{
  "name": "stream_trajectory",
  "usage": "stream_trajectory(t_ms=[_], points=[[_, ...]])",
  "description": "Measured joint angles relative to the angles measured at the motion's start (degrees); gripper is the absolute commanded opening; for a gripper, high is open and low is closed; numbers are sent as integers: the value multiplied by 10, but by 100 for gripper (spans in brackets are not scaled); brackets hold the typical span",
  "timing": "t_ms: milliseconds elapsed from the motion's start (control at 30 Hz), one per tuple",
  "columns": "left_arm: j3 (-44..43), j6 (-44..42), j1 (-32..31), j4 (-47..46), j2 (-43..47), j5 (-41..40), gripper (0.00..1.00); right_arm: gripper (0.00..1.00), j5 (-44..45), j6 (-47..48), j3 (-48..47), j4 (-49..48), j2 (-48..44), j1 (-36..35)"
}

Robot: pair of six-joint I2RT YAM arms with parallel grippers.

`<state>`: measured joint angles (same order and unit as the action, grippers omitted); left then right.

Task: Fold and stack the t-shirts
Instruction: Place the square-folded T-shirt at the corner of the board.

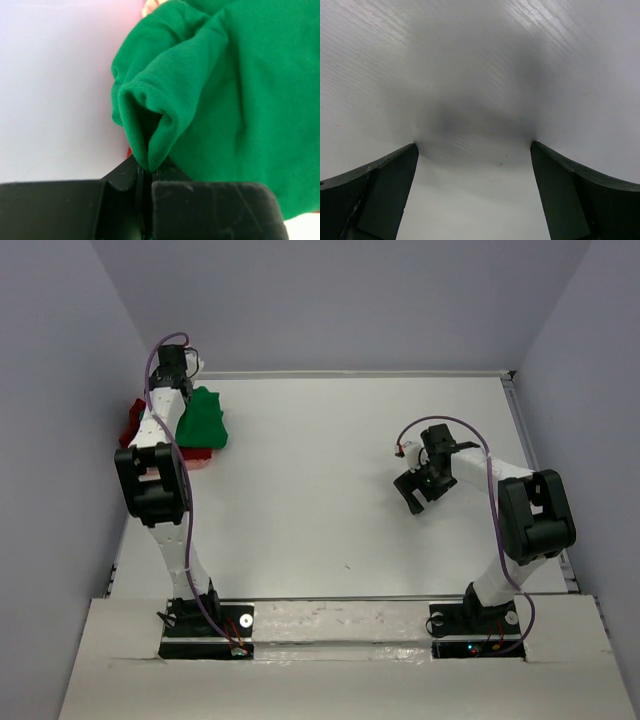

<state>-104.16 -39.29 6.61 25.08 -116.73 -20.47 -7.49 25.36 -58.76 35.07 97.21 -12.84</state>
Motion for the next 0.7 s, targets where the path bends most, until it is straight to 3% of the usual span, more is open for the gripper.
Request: stream_trajectory(t_ms=[600, 667, 700], points=[[47, -47, 3, -138, -64, -59, 0, 100, 20, 2, -2, -8, 7, 0], [65, -53, 3, -162, -64, -70, 6, 100, 25, 2, -4, -7, 9, -1], [75, -57, 3, -174, -64, -75, 21, 100, 26, 2, -5, -7, 10, 0]])
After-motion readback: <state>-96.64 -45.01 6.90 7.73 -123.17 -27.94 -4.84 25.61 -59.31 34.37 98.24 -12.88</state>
